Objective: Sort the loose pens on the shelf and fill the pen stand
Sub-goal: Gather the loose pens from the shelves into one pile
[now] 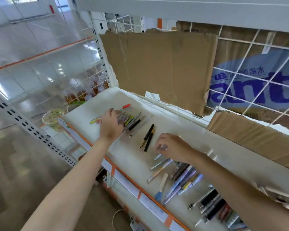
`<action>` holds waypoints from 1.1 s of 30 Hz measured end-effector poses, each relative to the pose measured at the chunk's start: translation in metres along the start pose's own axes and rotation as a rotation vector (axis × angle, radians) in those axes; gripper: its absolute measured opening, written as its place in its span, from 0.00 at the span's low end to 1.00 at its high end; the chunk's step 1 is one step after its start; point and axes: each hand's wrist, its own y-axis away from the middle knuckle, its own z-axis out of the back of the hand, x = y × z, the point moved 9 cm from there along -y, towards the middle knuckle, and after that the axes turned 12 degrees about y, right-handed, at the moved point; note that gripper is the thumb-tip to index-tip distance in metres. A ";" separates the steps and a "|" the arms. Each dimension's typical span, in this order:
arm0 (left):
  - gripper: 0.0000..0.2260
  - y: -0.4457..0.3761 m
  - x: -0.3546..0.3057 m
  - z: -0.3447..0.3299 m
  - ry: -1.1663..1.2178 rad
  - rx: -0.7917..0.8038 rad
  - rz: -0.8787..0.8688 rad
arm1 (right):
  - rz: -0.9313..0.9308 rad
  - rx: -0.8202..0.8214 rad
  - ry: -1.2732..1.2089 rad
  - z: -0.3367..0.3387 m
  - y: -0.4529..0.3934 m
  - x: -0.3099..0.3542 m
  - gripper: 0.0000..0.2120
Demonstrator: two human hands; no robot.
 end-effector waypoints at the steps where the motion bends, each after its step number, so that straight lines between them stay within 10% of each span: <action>1: 0.22 -0.007 0.012 0.001 -0.084 0.031 0.037 | 0.004 0.003 0.014 0.000 -0.004 0.003 0.06; 8: 0.22 -0.022 0.072 0.001 -0.180 0.120 0.195 | -0.132 -0.120 0.204 0.007 -0.062 -0.003 0.19; 21: 0.25 0.001 0.014 -0.031 -0.124 0.052 -0.091 | -0.046 -0.272 0.303 -0.005 -0.138 0.024 0.21; 33: 0.19 0.008 0.013 -0.032 0.310 0.083 -0.015 | 0.059 0.076 0.245 -0.027 -0.187 0.016 0.18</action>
